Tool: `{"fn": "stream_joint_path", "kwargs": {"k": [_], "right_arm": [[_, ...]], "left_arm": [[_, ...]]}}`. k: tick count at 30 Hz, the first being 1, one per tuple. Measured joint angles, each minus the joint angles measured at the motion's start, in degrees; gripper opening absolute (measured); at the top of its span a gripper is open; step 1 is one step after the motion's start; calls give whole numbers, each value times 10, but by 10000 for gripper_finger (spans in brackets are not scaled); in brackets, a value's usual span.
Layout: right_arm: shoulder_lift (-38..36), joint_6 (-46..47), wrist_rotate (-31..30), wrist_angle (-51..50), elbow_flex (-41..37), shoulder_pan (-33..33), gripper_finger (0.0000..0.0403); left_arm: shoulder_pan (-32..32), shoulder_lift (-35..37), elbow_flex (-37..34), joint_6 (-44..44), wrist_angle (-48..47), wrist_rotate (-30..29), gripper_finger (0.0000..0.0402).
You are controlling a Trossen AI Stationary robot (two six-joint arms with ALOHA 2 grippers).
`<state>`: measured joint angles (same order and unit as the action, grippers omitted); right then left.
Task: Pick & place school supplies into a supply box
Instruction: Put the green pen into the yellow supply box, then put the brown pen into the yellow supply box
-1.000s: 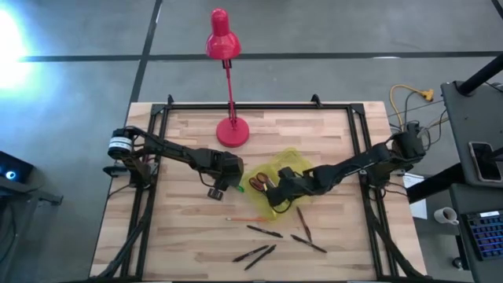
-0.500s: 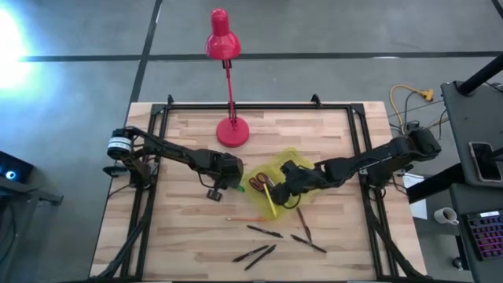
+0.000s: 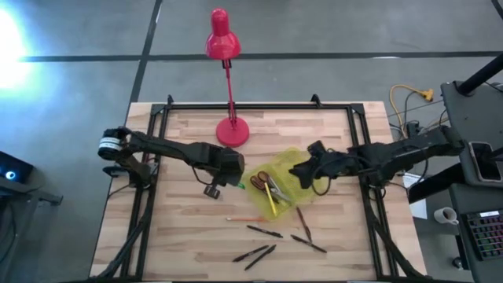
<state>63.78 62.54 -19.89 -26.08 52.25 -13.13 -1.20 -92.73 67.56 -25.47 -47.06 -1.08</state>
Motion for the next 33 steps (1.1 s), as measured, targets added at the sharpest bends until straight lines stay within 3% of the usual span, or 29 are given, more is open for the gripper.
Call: {"fn": "stream_joint_path", "kwargs": {"k": [7, 19, 24, 33], "right_arm": [[-63, 7, -23, -104, -1, -4, 171], [-85, 13, -19, -148, -2, -6, 171], [-84, 32, 41, -182, -3, -19, 171], [-84, 79, 43, -206, -17, -50, 171]], "left_arm": [[-22, -26, 98, -37, 12, 0, 9], [-30, -246, 323, -84, 0, 23, 33], [-30, -252, 349, -80, -1, 26, 61], [-29, -241, 334, -59, -46, 21, 139]]}}
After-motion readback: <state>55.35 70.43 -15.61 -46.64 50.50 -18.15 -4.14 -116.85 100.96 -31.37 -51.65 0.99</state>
